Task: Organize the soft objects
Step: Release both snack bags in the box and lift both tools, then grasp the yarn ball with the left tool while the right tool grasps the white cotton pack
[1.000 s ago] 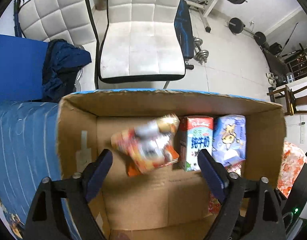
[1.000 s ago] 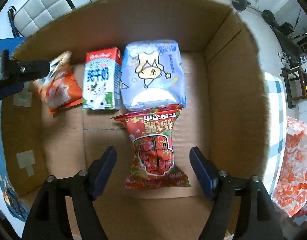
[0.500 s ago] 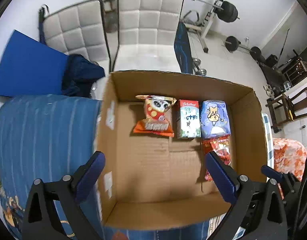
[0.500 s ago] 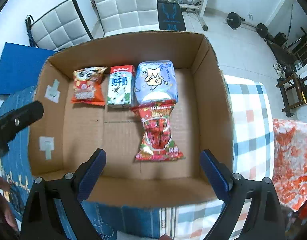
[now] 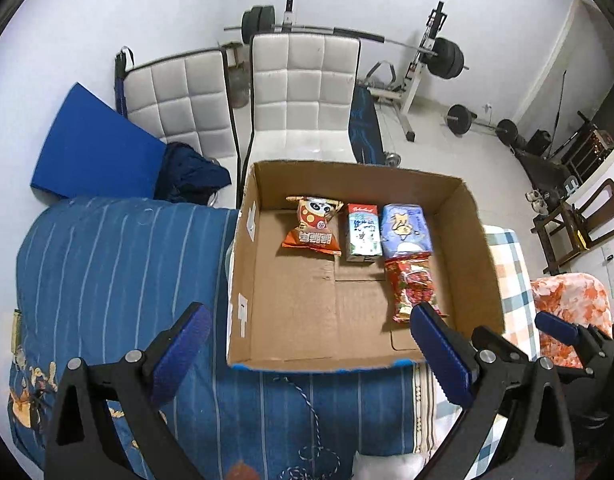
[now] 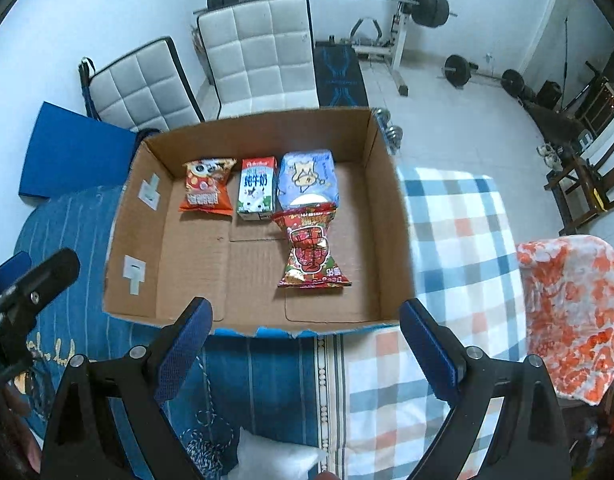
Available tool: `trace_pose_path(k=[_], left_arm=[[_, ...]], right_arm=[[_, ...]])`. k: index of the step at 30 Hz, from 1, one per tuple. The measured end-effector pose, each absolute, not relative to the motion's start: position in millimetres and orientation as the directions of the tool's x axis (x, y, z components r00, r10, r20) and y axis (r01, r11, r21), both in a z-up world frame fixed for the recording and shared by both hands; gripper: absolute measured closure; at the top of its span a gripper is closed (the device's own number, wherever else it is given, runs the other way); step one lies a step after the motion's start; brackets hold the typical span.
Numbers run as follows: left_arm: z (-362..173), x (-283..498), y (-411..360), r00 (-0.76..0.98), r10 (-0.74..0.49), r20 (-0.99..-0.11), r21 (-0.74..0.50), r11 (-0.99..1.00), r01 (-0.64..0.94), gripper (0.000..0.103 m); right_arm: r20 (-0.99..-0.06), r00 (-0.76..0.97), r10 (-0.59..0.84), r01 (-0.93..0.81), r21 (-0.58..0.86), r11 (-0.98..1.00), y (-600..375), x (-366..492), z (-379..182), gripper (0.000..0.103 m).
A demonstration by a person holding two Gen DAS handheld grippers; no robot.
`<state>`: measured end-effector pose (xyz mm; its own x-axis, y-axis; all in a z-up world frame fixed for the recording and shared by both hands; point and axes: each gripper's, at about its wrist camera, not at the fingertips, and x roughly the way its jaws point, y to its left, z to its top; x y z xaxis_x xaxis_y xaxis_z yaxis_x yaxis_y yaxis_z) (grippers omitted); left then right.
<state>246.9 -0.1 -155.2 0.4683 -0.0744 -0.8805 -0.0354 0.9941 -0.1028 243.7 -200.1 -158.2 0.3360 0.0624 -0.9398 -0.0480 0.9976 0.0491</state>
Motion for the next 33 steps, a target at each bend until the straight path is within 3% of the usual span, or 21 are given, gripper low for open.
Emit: trace_pose_path(k=[11,20,26,33], left_arm=[[-104.2,190.6,-14.4,0.559,-0.042,-0.828,-0.070,0.997,-0.029,0.001],[-102.6,160.8,-17.3,0.555,-0.025,-0.832,-0.065,0.997,-0.053,0.001],[-115.1,135.8,-11.6,0.528,0.008,-0.849,-0.048,0.994,-0.093,0.001],[-197.6,96.7,9.5,0.345,0.040,-0.938,-0.029,0.981,-0.194,0.001]], right_arm=[[-0.906,0.415,0.089,-0.066,0.067,0.996,-210.7,198.9,-102.5,0.006],[-0.900,0.421,0.112,-0.076,0.088,0.993,-215.0,166.2,-89.4,0.006],[-0.957,0.255,0.139,-0.048,0.131,0.990,-222.4,139.0,-145.2,0.006],[-0.983,-0.049,0.177,0.023,0.176,0.984,-214.4,103.6,-263.3,0.006]])
